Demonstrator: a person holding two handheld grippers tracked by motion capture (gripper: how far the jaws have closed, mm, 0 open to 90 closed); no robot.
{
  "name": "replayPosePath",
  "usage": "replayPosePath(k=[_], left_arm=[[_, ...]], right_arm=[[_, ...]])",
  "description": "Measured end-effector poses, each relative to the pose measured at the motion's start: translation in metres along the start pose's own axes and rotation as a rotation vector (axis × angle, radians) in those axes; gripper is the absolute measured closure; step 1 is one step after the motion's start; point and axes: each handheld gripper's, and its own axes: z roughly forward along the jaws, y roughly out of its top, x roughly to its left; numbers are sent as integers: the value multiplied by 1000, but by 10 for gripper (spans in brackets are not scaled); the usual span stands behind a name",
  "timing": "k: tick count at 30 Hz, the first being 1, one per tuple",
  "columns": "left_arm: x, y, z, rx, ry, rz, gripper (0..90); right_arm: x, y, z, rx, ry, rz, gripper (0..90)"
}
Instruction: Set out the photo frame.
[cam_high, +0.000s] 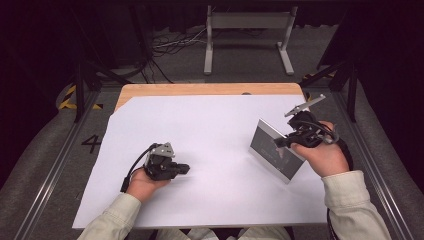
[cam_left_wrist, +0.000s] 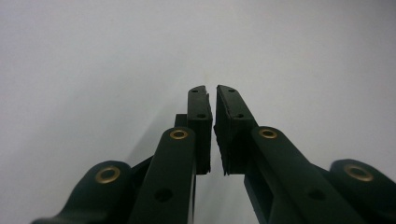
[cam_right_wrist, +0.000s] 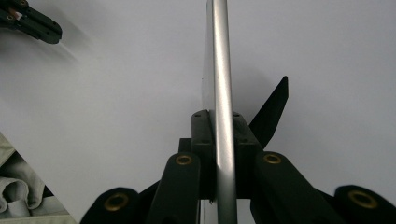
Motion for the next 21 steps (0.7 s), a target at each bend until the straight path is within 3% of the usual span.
replayPosePath(k=[4, 10, 17, 21], left_arm=[[0, -6, -6, -3, 12, -14, 845], [0, -19, -19, -16, 44, -46, 845], [-1, -28, -28, -18, 63, -68, 844], [-2, -35, -34, -26, 77, -84, 844]], right_arm=[[5, 13, 6, -2, 20, -46, 835], [15, 35, 16, 6, 58, -152, 836], [22, 52, 27, 12, 101, -227, 836], [28, 61, 34, 20, 127, -312, 836]])
